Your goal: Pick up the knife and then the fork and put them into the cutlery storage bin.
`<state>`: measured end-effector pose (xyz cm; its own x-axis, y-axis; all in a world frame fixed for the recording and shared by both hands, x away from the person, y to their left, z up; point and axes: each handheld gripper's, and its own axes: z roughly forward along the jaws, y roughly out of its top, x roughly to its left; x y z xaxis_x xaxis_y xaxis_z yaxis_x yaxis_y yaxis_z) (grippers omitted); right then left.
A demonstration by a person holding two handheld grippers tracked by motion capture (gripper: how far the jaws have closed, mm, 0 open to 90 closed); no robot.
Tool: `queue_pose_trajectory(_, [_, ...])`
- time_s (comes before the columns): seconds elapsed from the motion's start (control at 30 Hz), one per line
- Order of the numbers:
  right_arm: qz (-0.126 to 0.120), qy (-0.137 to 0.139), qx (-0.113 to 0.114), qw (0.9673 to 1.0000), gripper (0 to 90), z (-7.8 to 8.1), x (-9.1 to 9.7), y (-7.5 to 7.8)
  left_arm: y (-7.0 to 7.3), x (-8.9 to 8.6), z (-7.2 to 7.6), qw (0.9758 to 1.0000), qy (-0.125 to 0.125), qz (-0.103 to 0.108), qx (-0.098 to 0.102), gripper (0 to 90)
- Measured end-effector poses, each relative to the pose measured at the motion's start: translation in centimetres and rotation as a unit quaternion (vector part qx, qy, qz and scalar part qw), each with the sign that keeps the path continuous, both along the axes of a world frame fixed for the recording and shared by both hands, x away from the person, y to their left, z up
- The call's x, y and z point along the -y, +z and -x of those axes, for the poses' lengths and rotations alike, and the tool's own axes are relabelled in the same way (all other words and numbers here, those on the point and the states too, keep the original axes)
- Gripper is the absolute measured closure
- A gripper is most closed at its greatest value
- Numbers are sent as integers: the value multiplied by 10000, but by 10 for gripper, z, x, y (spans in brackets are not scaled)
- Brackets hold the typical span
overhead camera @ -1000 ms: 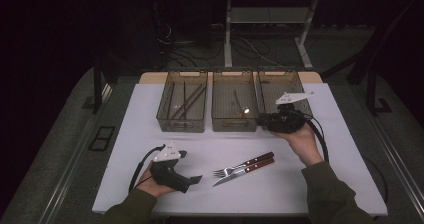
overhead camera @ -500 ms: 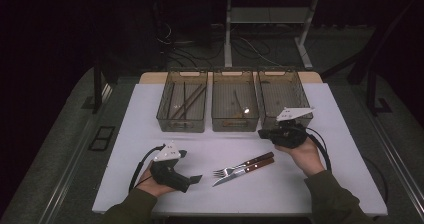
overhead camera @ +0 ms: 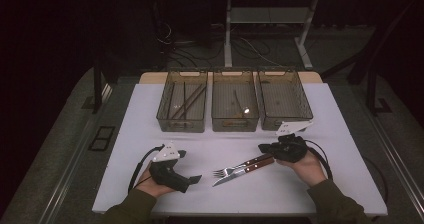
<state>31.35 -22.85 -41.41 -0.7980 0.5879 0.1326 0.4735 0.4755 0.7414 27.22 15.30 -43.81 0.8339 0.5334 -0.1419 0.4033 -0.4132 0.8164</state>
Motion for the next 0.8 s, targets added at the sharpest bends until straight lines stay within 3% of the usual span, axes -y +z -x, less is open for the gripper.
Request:
queue_pose_trajectory(0.2, [-21, 169, -101, 9998, 899, 4, -8, -4, 1, 0, 0, 10000, 17, -10, 32, 0])
queue_pose_trajectory(0.8, [504, 529, -255, 9970, 899, 9, -33, -22, 0, 1, 0, 10000, 6, -9, 20, 0])
